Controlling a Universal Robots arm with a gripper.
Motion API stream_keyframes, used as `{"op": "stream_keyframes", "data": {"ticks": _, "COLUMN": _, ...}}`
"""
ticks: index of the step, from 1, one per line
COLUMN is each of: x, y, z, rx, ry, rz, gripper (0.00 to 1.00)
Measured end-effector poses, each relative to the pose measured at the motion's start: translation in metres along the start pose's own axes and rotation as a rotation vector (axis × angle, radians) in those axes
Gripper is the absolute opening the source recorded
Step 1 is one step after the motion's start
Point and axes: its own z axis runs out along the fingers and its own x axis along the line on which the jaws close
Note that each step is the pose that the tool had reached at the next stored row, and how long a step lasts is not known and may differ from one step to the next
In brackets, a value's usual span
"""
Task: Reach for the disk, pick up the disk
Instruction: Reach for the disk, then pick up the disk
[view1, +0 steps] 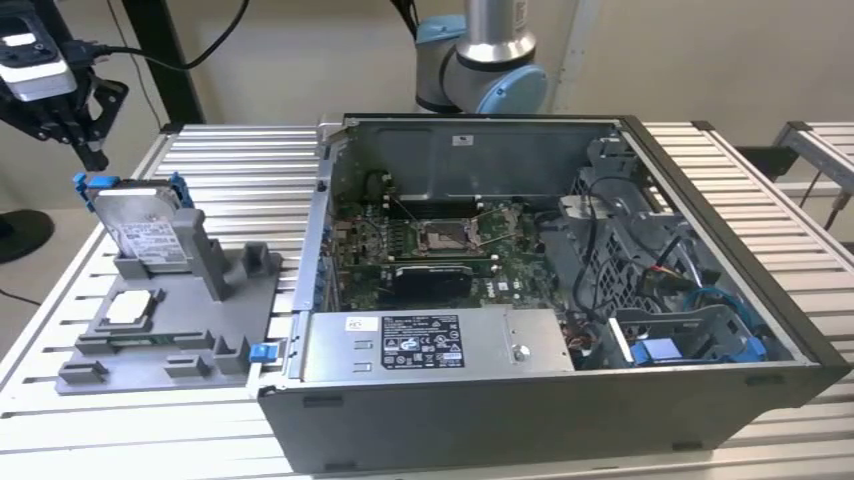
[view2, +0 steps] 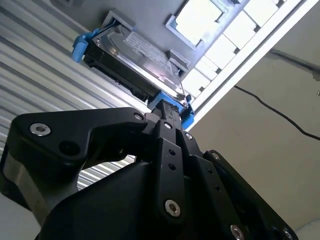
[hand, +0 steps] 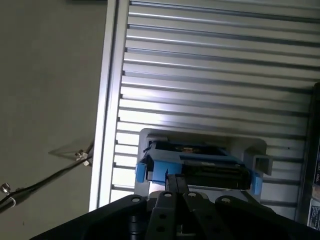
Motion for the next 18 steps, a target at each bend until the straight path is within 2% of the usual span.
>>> {"op": "stream_keyframes", "data": {"ticks": 10, "x": 0.0, "y": 0.0, "z": 0.0, "rx": 0.0001, "ry": 0.0038, "rz": -0.097, "gripper": 0.0}}
{"op": "stream_keyframes", "data": {"ticks": 18, "x": 0.0, "y": 0.0, "z": 0.0, "rx": 0.0001, "ry": 0.006, "rz": -0.156, "gripper": 0.0}}
